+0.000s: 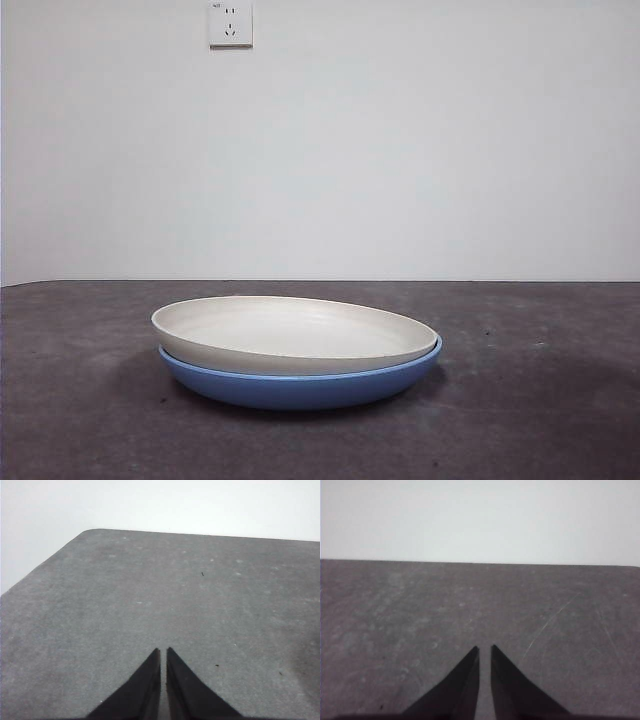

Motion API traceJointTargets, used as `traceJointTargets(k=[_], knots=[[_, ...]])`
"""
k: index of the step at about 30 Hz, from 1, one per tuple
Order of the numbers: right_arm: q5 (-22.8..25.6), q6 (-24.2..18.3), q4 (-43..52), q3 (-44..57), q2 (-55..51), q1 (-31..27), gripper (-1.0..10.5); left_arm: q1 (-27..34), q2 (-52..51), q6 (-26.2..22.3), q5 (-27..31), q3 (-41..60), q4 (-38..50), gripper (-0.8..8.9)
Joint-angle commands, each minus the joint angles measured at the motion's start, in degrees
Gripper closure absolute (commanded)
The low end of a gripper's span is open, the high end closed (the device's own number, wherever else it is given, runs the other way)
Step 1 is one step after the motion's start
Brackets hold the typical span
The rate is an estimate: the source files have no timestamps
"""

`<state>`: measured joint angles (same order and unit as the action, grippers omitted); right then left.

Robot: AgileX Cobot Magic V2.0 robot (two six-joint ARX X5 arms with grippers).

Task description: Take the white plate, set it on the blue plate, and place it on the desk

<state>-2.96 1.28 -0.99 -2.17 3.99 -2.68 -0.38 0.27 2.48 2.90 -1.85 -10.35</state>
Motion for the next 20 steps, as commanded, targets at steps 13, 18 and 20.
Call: traceJointTargets(k=[13,18,20], knots=[[0.4,-2.3,-9.3,1.6,-3.8,0.1,9.1,0.0,-0.1,-0.1,0.1,1.2,-0.2,7.93],[1.6,-2.6,-9.4,1.6,-3.8,0.1,9.1,0.0,-0.1,-0.1,0.1,1.2,-0.2,7.93],[1.5,-2.5,-9.3,1.6,-3.8,0.1,9.1,0.0,-0.1,-0.1,0.1,1.2,-0.2,7.93]])
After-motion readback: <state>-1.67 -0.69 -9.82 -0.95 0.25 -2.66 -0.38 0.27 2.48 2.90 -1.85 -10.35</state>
